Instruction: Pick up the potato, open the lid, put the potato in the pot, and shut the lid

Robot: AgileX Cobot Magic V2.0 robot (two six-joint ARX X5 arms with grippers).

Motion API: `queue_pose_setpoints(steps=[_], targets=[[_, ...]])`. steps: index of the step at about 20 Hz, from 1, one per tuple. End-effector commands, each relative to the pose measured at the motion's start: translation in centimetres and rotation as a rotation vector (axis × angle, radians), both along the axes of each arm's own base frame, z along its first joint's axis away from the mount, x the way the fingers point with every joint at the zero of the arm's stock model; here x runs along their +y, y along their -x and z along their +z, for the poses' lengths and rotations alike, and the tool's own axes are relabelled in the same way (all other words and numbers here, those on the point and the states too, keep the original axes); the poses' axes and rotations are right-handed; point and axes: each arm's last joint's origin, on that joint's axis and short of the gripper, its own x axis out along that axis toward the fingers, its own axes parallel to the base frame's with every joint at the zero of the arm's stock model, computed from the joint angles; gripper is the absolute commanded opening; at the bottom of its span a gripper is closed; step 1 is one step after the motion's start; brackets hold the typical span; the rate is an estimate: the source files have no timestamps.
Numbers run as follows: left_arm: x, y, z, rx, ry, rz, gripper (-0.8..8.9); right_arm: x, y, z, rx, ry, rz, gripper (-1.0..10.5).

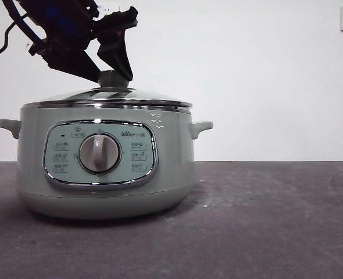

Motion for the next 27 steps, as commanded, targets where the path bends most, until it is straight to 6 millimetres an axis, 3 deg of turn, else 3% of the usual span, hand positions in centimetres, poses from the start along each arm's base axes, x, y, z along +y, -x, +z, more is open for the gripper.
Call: queue_pose_setpoints(steps=[1, 21, 22, 23, 25, 27], targets=[[0.1, 0.0, -1.3, 0.053, -0.06, -0.01, -0.08, 0.0, 0.0, 0.1, -0.001, -0.007, -0.01, 4.7], [0.6, 0.8, -0.2, 0.048, -0.045, -0.028, 0.02, 0.0, 0.0, 0.1, -0.002, -0.008, -0.01, 4.7], [0.5, 0.8, -0.2, 0.042, -0.042, -0.028, 0.42, 0.0, 0.0, 0.1, -0.002, -0.008, -0.01, 4.7], [0.5, 0.8, -0.1, 0.036, -0.038, -0.028, 1.45, 0.0, 0.0, 0.1, -0.002, -0.007, -0.01, 4.7], [0.5, 0.6, 0.1, 0.011, -0.023, -0.027, 4.19, 0.0, 0.0, 0.1, -0.001, -0.008, -0.01, 4.7], [0.4, 0.6, 0.6, -0.024, -0.005, -0.031, 4.49, 0.0, 0.0, 0.1, -0.004, -0.01, -0.01, 4.7]])
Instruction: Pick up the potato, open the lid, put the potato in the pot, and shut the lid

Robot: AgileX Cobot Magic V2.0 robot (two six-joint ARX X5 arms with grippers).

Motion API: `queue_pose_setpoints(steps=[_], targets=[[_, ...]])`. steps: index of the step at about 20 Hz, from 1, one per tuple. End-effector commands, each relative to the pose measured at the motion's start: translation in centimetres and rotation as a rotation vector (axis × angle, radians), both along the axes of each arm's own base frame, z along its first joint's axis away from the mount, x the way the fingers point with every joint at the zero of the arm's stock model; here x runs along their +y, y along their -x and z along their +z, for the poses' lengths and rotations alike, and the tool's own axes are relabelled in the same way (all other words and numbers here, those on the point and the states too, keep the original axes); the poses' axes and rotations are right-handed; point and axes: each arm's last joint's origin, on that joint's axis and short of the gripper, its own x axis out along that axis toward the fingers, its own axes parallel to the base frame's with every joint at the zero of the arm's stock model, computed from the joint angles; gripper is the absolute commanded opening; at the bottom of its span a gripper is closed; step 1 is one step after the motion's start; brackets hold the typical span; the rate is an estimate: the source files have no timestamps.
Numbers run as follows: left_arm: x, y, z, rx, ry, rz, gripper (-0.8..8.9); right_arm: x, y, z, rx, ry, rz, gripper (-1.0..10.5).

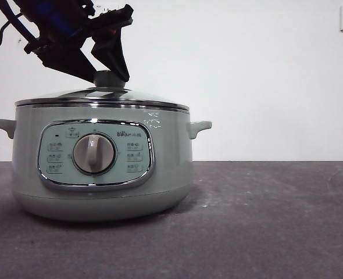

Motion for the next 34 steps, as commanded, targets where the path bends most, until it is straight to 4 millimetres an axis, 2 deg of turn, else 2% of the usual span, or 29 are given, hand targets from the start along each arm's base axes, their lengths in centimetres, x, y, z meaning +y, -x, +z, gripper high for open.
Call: queue_pose_setpoints(steps=[1, 4, 7, 8, 10, 12, 13, 14, 17, 21, 26, 29, 34], targets=[[0.1, 0.1, 0.9, -0.047, 0.016, -0.006, 4.49, 0.0, 0.0, 0.1, -0.009, -0.013, -0.01, 4.7], [0.7, 1.1, 3.3, -0.077, 0.033, -0.007, 4.48, 0.1, -0.1, 0.2, -0.02, -0.02, -0.009, 4.7], [1.9, 3.5, 6.7, -0.129, 0.065, -0.015, 4.38, 0.2, -0.3, -0.2, -0.007, -0.009, -0.008, 4.6], [2.5, 4.5, 7.6, -0.151, 0.08, -0.019, 4.37, 0.3, -0.4, -0.5, -0.001, 0.001, -0.004, 4.1], [3.8, 6.7, 8.9, -0.18, 0.098, -0.021, 4.15, 0.4, -0.6, -1.0, 0.003, 0.018, 0.005, 2.2], [4.9, 8.8, 9.7, -0.179, 0.096, -0.028, 2.12, 0.4, -0.6, -1.6, -0.027, 0.013, 0.016, 0.6], [5.5, 9.8, 9.8, -0.172, 0.089, -0.032, 0.59, 0.3, -0.5, -1.9, -0.052, -0.002, 0.017, 0.0], [6.0, 10.6, 9.9, -0.164, 0.082, -0.033, -0.13, 0.2, -0.3, -2.3, -0.077, -0.017, 0.015, -0.1], [7.1, 12.4, 10.1, -0.163, 0.056, -0.037, -0.08, -0.3, 0.3, -3.9, -0.169, -0.077, 0.014, -0.1], [7.8, 14.1, 9.6, -0.202, 0.06, -0.036, -0.08, -0.8, 1.2, -8.3, -0.255, -0.142, 0.01, -0.1], [8.9, 16.3, 5.8, -0.259, 0.054, -0.011, -0.08, -1.7, 2.6, -15.3, -0.382, -0.257, 0.0, -0.1], [9.1, 16.9, 3.9, -0.264, 0.066, -0.029, -0.08, -2.0, 3.0, -17.3, -0.355, -0.285, -0.021, -0.1], [9.2, 17.0, 3.0, -0.175, 0.113, 0.007, -0.03, -2.0, 3.1, -18.3, -0.278, -0.244, -0.033, 0.0]])
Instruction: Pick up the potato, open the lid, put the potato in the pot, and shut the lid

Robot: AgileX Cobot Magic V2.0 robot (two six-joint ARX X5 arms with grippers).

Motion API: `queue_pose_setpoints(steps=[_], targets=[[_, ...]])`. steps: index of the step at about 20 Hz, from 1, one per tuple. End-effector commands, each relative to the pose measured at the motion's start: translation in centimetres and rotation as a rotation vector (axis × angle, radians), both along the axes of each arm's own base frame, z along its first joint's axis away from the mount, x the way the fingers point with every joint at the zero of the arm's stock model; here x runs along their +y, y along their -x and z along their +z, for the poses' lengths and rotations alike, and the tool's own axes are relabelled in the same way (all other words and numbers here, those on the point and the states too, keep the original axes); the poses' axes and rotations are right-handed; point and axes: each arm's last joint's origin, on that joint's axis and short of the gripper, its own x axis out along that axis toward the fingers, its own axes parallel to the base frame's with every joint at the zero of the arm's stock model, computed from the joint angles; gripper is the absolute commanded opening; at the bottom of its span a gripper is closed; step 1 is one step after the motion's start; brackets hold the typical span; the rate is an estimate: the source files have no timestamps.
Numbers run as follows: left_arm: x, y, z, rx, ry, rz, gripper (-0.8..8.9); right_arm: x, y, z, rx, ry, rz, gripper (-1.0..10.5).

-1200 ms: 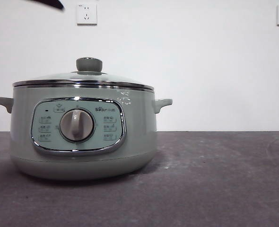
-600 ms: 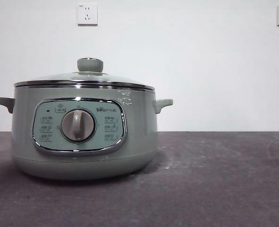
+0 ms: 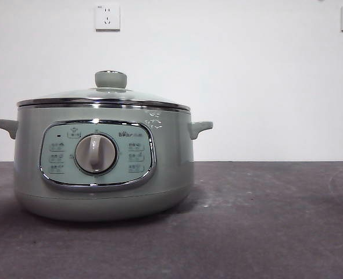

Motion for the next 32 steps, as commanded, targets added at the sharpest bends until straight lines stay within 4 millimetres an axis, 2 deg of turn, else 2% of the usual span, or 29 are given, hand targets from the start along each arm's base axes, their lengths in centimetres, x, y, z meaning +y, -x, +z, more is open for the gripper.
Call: queue_pose_setpoints(steps=[1, 13, 15, 18, 20, 22, 25, 29, 32], targets=[[-0.2, -0.2, -0.3, 0.038, 0.029, 0.012, -0.03, 0.0, 0.0, -0.4, 0.029, -0.006, -0.009, 0.0], [-0.9, -1.1, -0.8, 0.082, -0.008, 0.013, -0.03, -0.1, 0.1, -0.7, 0.059, 0.015, -0.009, 0.0], [-1.0, -1.2, -1.0, 0.057, -0.09, -0.004, -0.03, 0.0, 0.1, -0.7, 0.061, 0.016, -0.01, 0.0], [0.2, -0.6, -0.7, -0.009, -0.133, 0.031, -0.03, -0.1, 0.1, -0.7, 0.06, 0.015, -0.009, 0.0], [1.3, -0.5, -0.9, -0.047, -0.098, 0.089, -0.03, -0.1, 0.1, -0.7, 0.061, 0.016, -0.009, 0.0], [2.5, -0.4, -2.1, -0.099, -0.058, 0.182, -0.03, -0.1, 0.1, -0.7, 0.06, 0.015, -0.009, 0.0], [4.0, -0.5, -5.6, -0.164, -0.032, 0.336, -0.03, -0.1, 0.1, -0.7, 0.061, 0.016, -0.009, 0.0], [5.0, -0.7, -11.2, -0.134, -0.025, 0.377, -0.03, -0.1, 0.1, -0.7, 0.061, 0.016, -0.009, 0.0], [5.5, -0.8, -14.1, -0.102, -0.015, 0.39, -0.03, -0.1, 0.1, -0.7, 0.06, 0.016, -0.01, 0.0]])
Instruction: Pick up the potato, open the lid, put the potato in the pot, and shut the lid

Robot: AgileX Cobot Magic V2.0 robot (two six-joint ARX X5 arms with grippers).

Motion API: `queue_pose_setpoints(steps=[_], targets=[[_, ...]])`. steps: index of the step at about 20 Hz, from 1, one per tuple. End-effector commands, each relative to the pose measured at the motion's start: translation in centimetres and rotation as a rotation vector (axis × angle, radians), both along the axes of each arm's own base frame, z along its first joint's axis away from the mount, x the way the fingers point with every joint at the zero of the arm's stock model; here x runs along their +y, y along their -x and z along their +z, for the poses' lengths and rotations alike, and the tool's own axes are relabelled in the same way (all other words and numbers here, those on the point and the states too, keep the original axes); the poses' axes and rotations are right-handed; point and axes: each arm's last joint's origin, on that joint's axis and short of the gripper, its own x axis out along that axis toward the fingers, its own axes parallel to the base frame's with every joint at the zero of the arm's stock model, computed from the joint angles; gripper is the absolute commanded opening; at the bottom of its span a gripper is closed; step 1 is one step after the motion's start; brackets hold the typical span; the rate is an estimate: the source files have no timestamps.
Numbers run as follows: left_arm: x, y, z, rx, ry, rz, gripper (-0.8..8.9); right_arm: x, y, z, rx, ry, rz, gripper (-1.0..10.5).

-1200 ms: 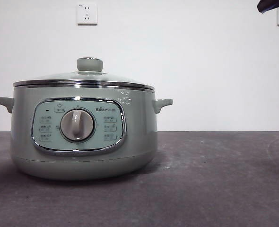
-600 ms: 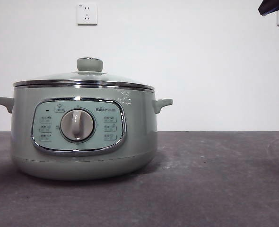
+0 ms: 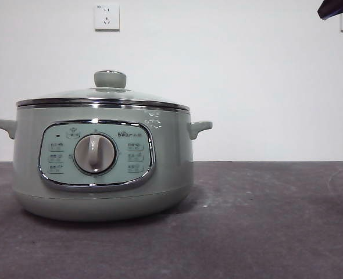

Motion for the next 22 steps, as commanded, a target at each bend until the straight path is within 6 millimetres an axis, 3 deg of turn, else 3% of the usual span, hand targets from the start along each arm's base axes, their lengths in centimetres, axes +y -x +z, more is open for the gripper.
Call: queue_pose_setpoints(steps=[1, 6, 22], targets=[[0.3, -0.1, -1.5, -0.002, 0.004, 0.012, -0.03, 0.0, 0.0, -0.1, 0.003, -0.007, -0.006, 0.0], [0.7, -0.4, -3.4, 0.049, 0.011, 0.051, -0.03, 0.0, 0.0, -0.1, 0.002, -0.008, -0.006, 0.0], [0.7, -0.4, -3.4, 0.046, 0.012, 0.056, -0.03, 0.0, 0.0, -0.1, 0.003, -0.008, -0.006, 0.0]])
